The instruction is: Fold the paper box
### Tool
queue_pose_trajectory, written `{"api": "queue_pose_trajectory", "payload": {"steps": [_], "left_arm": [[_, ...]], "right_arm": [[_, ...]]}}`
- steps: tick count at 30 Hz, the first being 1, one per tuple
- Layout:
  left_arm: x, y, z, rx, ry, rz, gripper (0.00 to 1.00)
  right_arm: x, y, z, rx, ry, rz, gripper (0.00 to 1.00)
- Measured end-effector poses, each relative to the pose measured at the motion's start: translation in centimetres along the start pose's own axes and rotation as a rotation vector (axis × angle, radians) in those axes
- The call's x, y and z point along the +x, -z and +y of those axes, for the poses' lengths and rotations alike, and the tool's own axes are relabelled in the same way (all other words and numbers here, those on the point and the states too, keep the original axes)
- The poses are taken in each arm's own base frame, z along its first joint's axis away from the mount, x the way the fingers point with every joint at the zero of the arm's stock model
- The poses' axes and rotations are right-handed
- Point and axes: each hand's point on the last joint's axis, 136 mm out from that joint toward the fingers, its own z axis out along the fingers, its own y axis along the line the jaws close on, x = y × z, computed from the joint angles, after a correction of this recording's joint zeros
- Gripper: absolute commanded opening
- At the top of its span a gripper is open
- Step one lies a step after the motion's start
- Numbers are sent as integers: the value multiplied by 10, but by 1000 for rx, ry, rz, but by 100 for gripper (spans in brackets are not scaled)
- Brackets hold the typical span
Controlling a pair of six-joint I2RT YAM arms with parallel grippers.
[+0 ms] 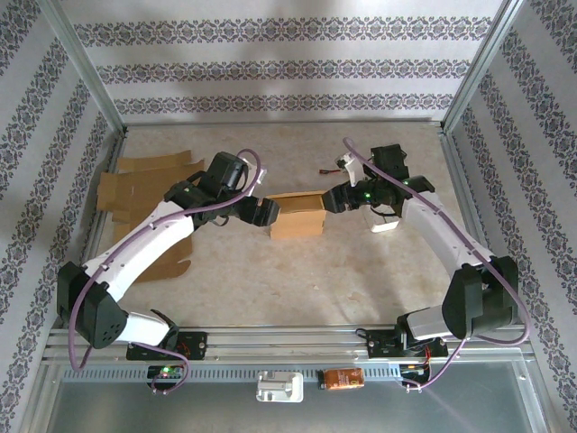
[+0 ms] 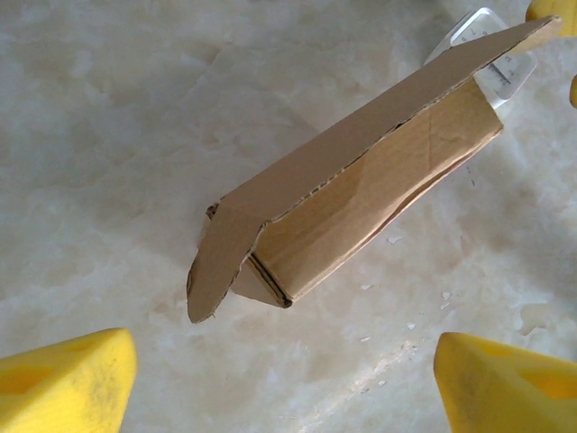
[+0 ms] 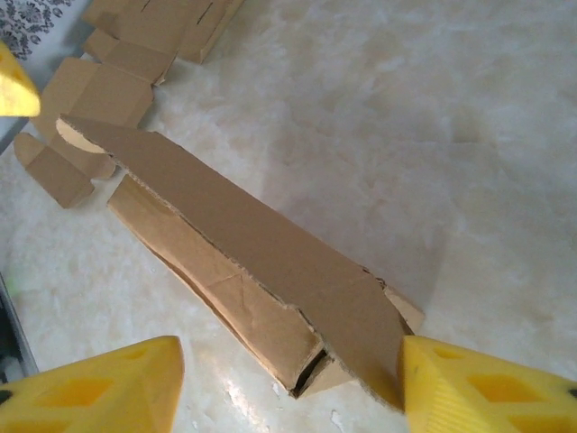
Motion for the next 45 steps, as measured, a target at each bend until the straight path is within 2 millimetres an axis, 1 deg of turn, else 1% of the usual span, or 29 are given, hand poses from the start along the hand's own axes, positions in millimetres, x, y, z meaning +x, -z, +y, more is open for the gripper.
{"api": "queue_pose_trajectory", "payload": {"steps": [2, 6, 9, 14, 18, 19, 26, 32, 38, 43, 45], "left_arm": [[1, -2, 1, -1, 2, 6, 79], [4, -8, 2, -5, 10, 24, 68], [8, -15, 6, -16, 16, 45, 63], [12, -24, 11, -37, 30, 66, 52], [12, -26, 13, -49, 41, 71, 39], [12, -27, 14, -54, 42, 72, 37], [12, -27, 19, -83, 43, 69, 27], [12, -27, 20, -87, 42, 68, 19], [9, -27, 19, -85, 42, 63, 12], [8, -28, 18, -81, 43, 64, 1], [7, -28, 18, -80, 45, 63, 0]], "right_arm": [[-1, -1, -1, 2, 4, -6, 57], [-4, -1, -3, 11, 10, -16, 48], [-5, -1, -5, 21, 11, -19, 45], [0, -4, -10, 40, 6, -9, 40], [2, -7, -13, 48, -1, 2, 35], [3, -8, -13, 48, -1, 5, 34], [3, -9, -14, 56, -1, 7, 25], [4, -10, -12, 54, -5, 10, 18], [4, -12, -8, 52, -16, 15, 14], [4, -13, -7, 53, -40, 16, 13], [4, -14, -6, 58, -46, 18, 12]]}}
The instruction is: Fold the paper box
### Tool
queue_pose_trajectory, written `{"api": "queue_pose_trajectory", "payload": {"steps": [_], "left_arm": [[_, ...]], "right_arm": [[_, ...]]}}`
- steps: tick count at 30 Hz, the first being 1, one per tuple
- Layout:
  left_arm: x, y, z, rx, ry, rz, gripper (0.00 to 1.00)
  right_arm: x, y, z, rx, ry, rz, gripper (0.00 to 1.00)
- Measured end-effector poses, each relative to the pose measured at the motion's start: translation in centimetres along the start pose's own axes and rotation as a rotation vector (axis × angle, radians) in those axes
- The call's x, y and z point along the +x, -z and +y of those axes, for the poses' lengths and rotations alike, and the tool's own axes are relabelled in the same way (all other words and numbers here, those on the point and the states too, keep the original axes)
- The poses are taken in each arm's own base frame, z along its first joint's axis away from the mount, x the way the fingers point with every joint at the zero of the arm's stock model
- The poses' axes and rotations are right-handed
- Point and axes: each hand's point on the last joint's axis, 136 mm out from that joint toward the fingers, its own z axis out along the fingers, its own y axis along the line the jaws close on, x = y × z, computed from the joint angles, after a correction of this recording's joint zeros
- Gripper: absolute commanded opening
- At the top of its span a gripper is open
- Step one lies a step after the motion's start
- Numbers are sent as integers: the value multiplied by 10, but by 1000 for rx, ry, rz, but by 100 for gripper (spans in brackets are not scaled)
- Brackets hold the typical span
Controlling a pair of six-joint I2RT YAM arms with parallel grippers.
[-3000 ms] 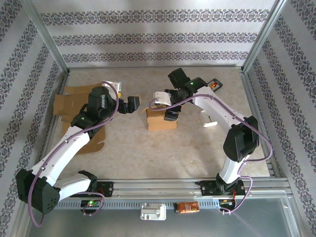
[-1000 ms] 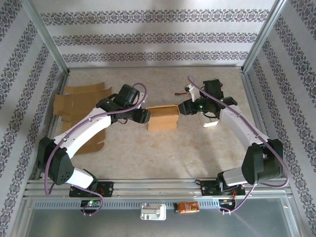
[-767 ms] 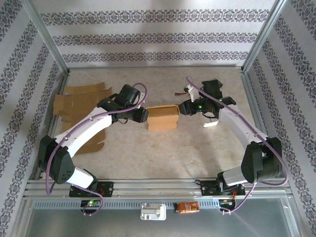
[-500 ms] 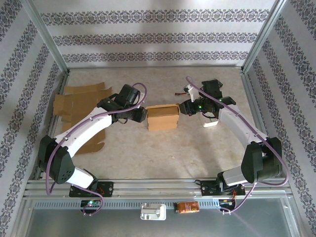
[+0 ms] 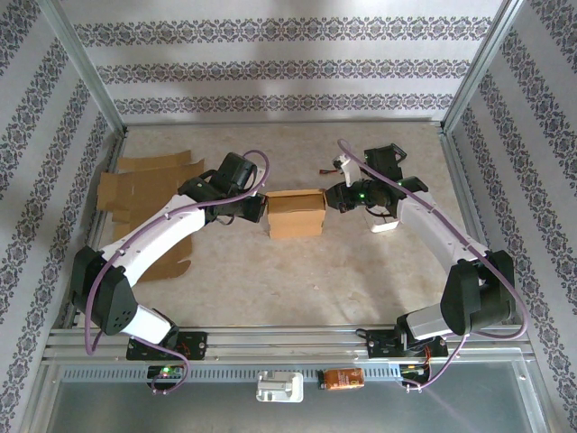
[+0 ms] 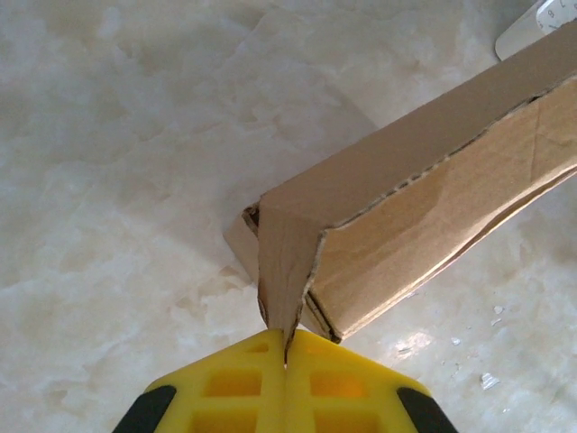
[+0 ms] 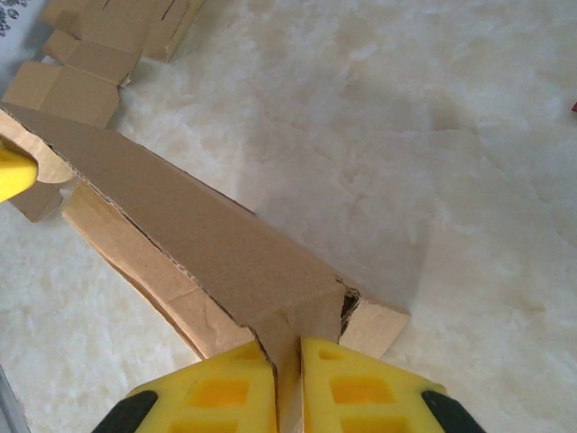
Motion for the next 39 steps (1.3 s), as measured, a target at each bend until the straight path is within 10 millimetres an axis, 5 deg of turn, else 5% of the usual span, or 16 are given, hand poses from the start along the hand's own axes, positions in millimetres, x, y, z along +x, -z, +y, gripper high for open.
{"api": "queue_pose_trajectory", "payload": {"steps": [21, 39], "left_arm": [[-12, -9, -11, 53, 111, 17, 0], [-10, -9, -10, 45, 119, 26, 0]], "right_arm": [[-13, -6, -11, 49, -223, 7, 12], [-7, 0, -1, 54, -323, 100, 13]]}}
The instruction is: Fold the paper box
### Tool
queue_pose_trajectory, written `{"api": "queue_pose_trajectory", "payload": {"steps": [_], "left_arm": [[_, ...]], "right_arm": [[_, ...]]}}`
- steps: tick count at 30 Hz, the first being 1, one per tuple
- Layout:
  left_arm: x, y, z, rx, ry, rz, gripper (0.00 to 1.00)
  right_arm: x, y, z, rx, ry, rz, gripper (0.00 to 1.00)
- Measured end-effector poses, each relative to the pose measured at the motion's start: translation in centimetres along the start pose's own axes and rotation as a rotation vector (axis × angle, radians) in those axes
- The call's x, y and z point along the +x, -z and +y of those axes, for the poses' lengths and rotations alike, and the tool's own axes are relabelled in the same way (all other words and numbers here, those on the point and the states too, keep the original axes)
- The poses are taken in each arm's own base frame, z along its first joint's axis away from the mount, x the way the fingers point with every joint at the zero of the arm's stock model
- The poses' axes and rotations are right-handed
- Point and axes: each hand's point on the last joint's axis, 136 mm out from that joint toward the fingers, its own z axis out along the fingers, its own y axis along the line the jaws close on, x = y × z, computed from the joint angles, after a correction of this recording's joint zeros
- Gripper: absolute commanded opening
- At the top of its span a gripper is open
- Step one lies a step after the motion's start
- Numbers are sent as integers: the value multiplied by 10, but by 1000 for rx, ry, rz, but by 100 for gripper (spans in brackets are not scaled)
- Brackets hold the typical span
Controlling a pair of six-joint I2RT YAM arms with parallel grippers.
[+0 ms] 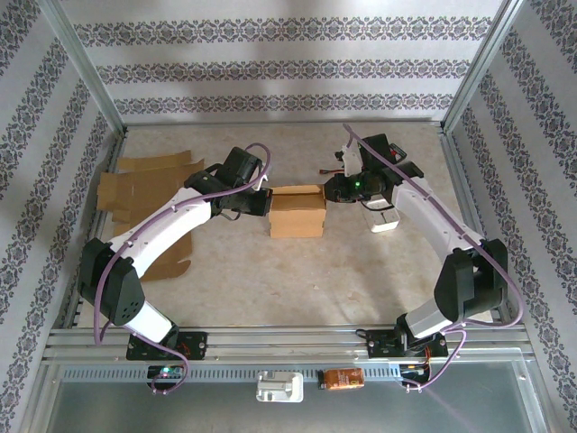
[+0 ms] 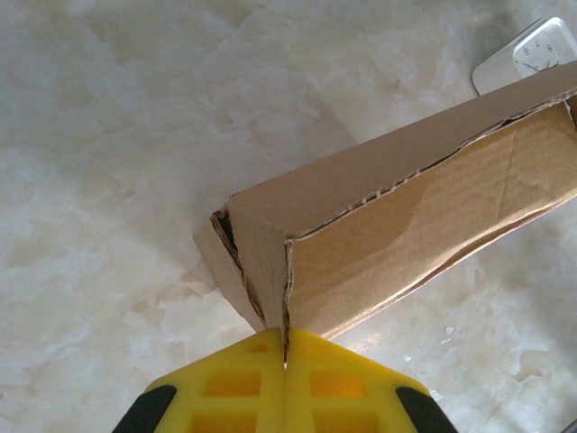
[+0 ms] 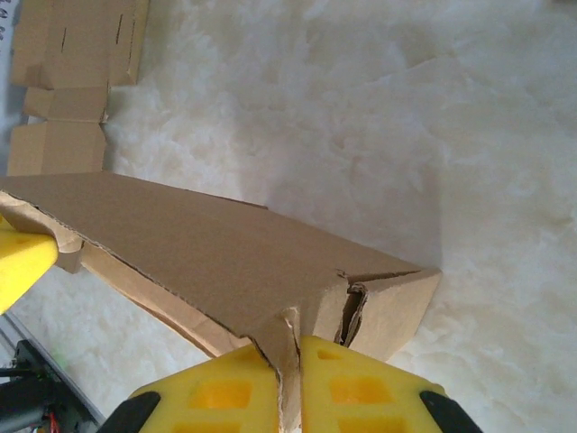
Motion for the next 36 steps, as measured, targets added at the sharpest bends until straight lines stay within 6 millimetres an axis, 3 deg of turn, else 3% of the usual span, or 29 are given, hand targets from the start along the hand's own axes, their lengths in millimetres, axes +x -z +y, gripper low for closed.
{"api": "queue_pose_trajectory", "payload": {"steps": [13, 22, 28, 36], "left_arm": [[0, 0, 1, -3, 0, 0, 0], [1, -1, 0, -1, 1, 3, 0], [8, -4, 1, 4, 9, 23, 0], [9, -4, 0, 14, 19, 28, 0]], "right_arm": [[0, -4, -1, -10, -61, 29, 12], [6, -13, -15, 41, -48, 21, 12], [13, -13, -14, 47, -22, 15, 18], [16, -13, -11, 55, -10, 14, 16]]}}
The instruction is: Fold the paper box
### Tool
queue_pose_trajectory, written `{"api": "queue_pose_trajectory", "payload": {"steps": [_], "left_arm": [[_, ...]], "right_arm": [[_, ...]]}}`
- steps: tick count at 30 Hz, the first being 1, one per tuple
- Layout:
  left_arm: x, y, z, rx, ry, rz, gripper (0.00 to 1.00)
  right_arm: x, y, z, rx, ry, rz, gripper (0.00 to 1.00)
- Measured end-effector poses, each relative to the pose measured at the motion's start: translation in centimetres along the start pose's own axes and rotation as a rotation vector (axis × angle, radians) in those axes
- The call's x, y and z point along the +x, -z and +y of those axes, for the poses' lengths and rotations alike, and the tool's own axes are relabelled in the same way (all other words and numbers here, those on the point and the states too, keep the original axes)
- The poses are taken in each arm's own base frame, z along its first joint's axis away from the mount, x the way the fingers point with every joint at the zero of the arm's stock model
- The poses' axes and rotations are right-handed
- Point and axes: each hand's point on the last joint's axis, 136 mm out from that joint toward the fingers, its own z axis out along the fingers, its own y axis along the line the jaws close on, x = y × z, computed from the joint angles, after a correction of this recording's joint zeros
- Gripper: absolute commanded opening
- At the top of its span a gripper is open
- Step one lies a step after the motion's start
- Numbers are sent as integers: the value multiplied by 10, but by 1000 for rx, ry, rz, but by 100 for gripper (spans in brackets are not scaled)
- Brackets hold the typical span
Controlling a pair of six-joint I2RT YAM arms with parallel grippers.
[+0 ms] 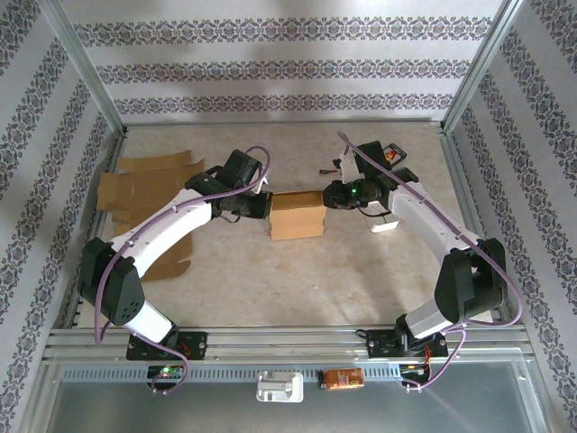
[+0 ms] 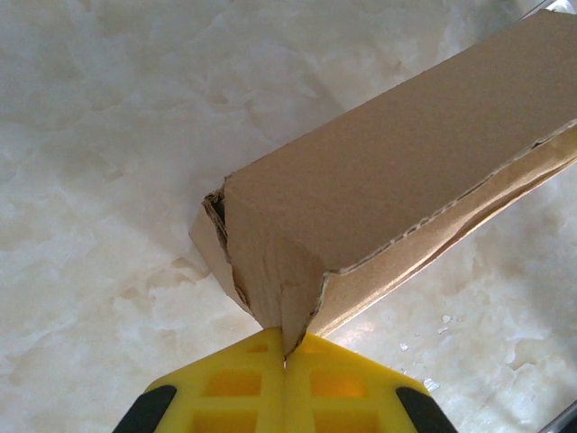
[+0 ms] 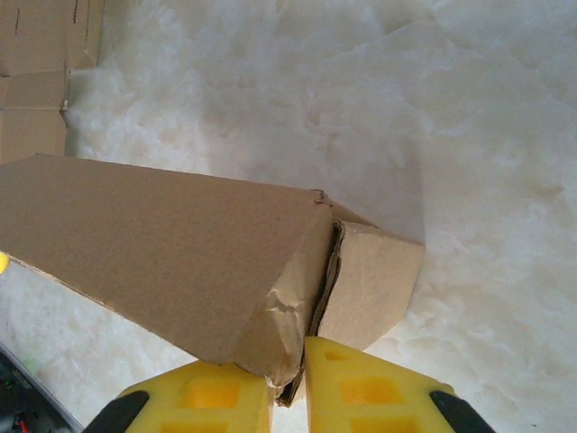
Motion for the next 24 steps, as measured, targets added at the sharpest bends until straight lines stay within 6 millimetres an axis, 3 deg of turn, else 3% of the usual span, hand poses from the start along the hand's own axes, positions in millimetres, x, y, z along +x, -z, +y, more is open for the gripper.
{"api": "queue_pose_trajectory", "payload": {"steps": [16, 24], "left_arm": [[-4, 11, -7, 74, 83, -5, 0], [-7, 14, -9, 89, 92, -22, 0]], "right_arm": [[3, 0, -1, 27, 31, 2, 15], [1, 13, 6, 22, 35, -10, 14]]}}
